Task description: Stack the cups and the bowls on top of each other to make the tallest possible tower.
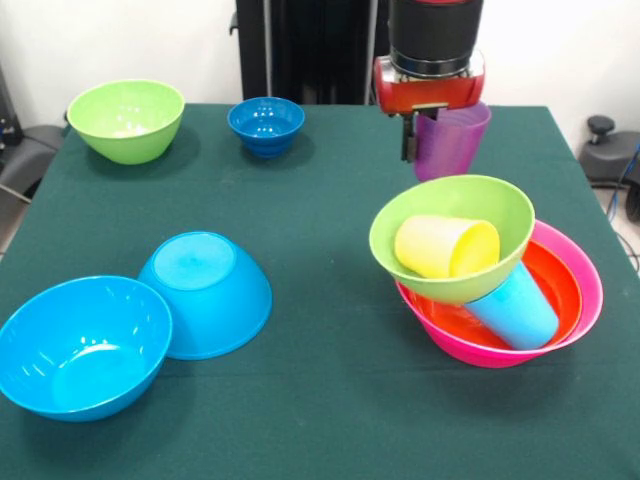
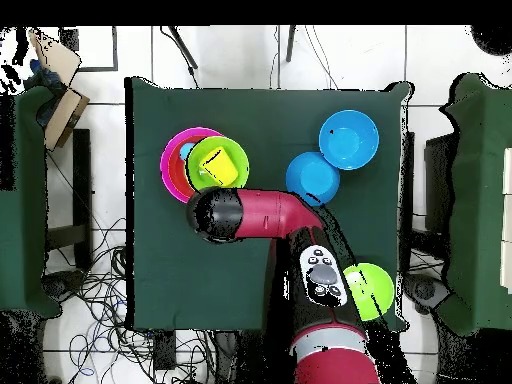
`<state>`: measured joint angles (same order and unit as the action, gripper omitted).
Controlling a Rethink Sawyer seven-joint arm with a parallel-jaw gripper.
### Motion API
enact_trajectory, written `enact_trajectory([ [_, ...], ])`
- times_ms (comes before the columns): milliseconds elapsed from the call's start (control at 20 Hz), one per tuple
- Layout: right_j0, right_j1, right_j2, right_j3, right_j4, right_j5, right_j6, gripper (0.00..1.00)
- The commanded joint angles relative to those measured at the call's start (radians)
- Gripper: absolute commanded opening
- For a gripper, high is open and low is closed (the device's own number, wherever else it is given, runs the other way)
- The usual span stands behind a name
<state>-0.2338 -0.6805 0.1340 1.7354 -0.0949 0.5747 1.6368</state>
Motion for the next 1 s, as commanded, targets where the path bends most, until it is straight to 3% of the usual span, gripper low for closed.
enact_trajectory([
  [50,-0.023,0.005,0.08,-0.038,-0.089,0.084,-0.089,0.0],
  [1000,-0.045,-0.054,0.136,-0.279,-0.082,0.343,-0.147,0.0],
])
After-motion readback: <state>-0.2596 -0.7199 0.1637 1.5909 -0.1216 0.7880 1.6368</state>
